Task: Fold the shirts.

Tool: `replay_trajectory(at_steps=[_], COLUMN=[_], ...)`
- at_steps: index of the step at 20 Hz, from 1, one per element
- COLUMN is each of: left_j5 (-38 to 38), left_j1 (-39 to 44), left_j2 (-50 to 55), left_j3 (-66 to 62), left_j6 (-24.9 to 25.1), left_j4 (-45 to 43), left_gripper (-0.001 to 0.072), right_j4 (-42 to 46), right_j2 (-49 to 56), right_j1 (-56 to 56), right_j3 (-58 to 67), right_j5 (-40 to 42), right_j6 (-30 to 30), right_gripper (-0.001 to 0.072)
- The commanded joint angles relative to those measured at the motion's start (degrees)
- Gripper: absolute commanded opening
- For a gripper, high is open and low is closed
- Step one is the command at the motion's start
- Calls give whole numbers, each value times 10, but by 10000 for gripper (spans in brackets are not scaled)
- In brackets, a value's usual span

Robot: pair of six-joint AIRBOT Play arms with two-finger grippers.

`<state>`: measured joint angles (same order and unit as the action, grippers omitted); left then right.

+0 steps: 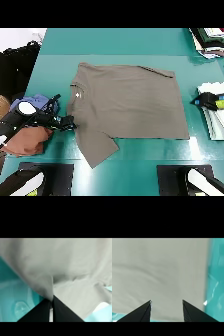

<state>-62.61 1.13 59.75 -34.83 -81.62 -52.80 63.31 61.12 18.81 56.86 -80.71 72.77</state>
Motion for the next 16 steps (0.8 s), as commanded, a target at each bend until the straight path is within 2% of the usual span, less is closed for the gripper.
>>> replay_trajectory(at_steps=[1,4,6,9,13,14,16], left_j5=[-8,12,22,21,22,21,15], left_j1=[0,0,0,0,0,0,0], left_j2=[0,0,0,0,0,0,0], left_j3=[-28,-37,-37,-37,-37,-37,-37], left_j6=[14,26,26,26,26,26,25], left_j4=[5,7,7,7,7,7,7], left_gripper=[35,35,36,36,36,36,35], right_j4=[66,45,16,-6,-7,-7,-7], right_j2=[-24,-15,7,42,81,87,91], right_j1=[104,199,224,215,149,130,99], right_j3=[-108,-193,-226,-243,-242,-242,-242], right_j5=[4,21,34,53,70,74,81], right_j6=[0,0,-15,-24,-24,-24,-25], right_gripper=[448,450,447,445,444,385,153])
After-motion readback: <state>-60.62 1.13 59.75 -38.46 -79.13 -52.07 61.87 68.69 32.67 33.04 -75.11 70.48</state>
